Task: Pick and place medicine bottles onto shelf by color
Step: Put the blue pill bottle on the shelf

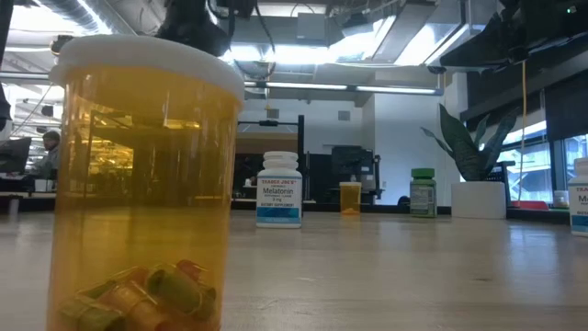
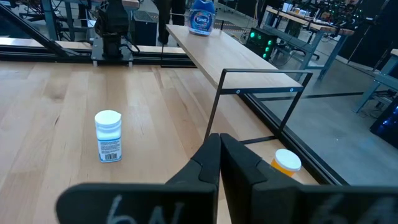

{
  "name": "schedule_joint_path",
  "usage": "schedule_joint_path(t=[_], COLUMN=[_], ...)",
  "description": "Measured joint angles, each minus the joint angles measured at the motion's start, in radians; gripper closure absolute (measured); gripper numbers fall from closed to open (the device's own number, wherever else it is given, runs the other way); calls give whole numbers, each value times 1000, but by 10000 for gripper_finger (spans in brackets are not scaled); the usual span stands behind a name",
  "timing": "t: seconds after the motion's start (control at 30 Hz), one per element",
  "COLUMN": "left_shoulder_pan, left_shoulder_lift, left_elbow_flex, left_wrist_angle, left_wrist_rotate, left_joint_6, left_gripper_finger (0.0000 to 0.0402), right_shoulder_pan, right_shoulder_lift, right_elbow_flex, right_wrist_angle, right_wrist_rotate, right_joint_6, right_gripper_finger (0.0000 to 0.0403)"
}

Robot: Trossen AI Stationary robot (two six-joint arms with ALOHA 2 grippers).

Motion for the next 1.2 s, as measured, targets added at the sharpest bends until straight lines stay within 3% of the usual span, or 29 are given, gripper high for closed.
schedule_joint_path(t=[0.37, 0.53, 0.77, 1.2], left_shoulder_pan=[-5, -10, -5, 71], left_shoulder_lift=[0, 0, 0, 0], left_elbow_flex=[-108, -129, -140, -140], left_wrist_angle=[2, 1, 1, 1], left_wrist_rotate=[-204, -225, -303, -281], left_joint_6=[-25, -41, -61, -53], left_gripper_finger=[123, 133, 190, 334], right_shoulder_pan=[0, 0, 0, 0], right_shoulder_lift=[0, 0, 0, 0], right_elbow_flex=[0, 0, 0, 0], right_wrist_angle=[0, 0, 0, 0], right_wrist_rotate=[0, 0, 0, 0], right_joint_6=[0, 0, 0, 0], right_gripper_finger=[389, 389, 389, 389])
